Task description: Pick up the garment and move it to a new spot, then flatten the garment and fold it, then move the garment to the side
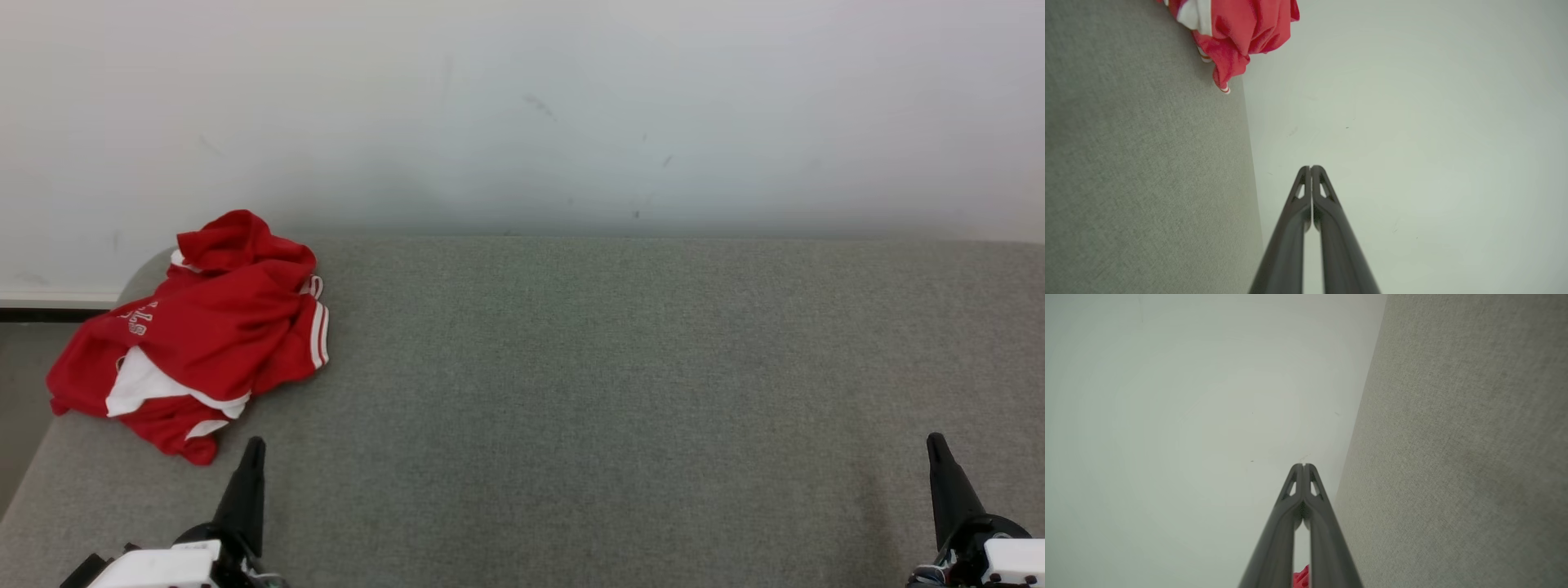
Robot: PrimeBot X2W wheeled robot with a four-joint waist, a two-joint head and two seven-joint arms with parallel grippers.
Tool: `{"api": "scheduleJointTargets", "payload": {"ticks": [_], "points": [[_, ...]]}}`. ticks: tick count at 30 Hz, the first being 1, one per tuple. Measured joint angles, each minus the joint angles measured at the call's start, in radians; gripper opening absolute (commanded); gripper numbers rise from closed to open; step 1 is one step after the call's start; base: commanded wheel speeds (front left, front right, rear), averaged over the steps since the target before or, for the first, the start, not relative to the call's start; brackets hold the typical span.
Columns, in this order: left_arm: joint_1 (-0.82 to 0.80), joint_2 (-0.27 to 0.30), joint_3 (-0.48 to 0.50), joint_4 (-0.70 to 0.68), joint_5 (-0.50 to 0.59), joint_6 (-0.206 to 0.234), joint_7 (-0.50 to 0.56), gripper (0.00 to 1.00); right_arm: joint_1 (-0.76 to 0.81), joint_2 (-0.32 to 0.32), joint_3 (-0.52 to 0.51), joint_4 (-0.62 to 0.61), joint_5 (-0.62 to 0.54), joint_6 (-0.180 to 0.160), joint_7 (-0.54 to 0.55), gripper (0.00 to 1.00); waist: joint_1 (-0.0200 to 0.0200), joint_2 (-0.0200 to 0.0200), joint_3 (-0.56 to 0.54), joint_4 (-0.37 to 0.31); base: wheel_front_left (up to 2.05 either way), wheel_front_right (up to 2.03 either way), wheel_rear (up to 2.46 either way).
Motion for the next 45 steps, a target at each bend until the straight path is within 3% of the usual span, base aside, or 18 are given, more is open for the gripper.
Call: {"api": "scheduleJointTargets", "payload": {"ticks": [45], "points": [[0.000,0.000,0.000,0.000,0.000,0.000,0.000,0.00,0.000,0.000,0.000,0.000,0.000,0.000,0.000,0.00,0.0000,0.0000,0.000,0.000,0.00,0.00,0.00]]}}
